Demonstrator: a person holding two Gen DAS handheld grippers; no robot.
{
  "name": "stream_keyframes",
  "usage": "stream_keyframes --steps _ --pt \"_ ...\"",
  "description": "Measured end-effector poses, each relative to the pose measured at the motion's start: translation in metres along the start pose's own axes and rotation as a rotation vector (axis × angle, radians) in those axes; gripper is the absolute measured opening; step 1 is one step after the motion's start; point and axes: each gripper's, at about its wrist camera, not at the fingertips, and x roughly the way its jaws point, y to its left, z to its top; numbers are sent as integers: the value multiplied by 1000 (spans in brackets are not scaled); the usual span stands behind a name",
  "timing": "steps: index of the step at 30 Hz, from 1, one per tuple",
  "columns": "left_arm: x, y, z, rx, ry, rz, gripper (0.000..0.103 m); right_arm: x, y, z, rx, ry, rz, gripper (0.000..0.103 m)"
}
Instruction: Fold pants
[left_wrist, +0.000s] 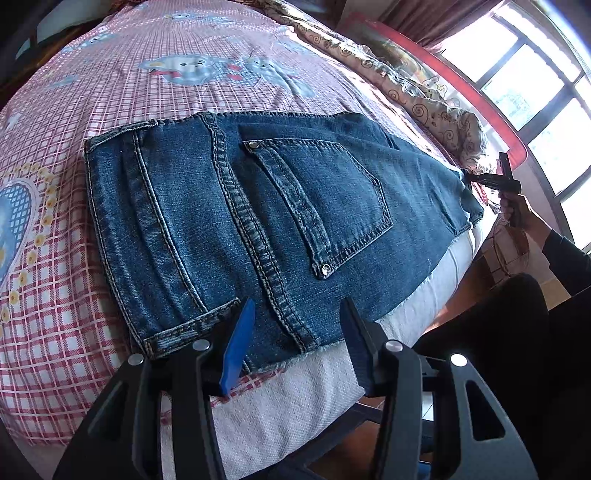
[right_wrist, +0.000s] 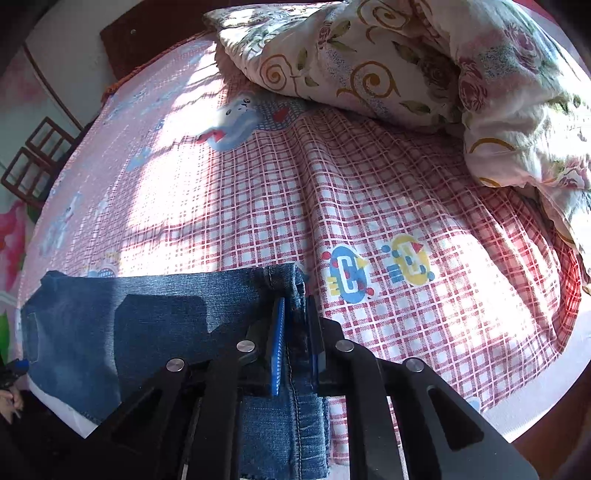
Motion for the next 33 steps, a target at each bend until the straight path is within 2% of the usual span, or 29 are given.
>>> stream_keyframes --steps 1,2,5,9,10,11,12,19,22,25,27,29,31,33 --pt "0 -1 0 2 -2 -1 50 -5 -1 -7 4 16 11 35" --pt "0 -2 0 3 -4 -5 52 -7 -2 -16 13 46 -4 49" --pt "1 0 -1 -9 -10 -16 55 -15 -8 -42 39 86 -25 49" --pt "2 0 -1 -18 -18 -25 58 -8 -17 -71 102 164 5 49" --pt "2 -1 -1 -18 -19 -26 59 -5 -17 -76 105 169 25 47" --pt "2 0 -2 -19 -20 -27 60 -2 -16 -79 104 172 32 23" --pt "2 0 -2 -22 -20 -27 60 -4 -15 -80 107 160 31 20" --pt "-1 -2 0 -22 -11 -21 60 -42 -7 -82 113 91 36 19" --pt "-1 -1 0 -22 -10 -22 60 -46 -11 -91 147 131 77 19" --pt "-2 1 -1 -27 -14 -30 60 -27 -19 -98 156 168 69 18" --pt "-1 2 -1 -28 -12 -34 60 -19 -25 -99 165 150 49 19" --pt "-1 1 -1 -27 -5 -32 61 -23 -25 -97 174 108 27 24" --pt "-2 0 -1 -26 -3 -37 64 -37 -14 -92 150 34 -53 31" --pt "-4 -1 -2 -29 -7 -46 69 -53 7 -89 86 -35 -153 31"
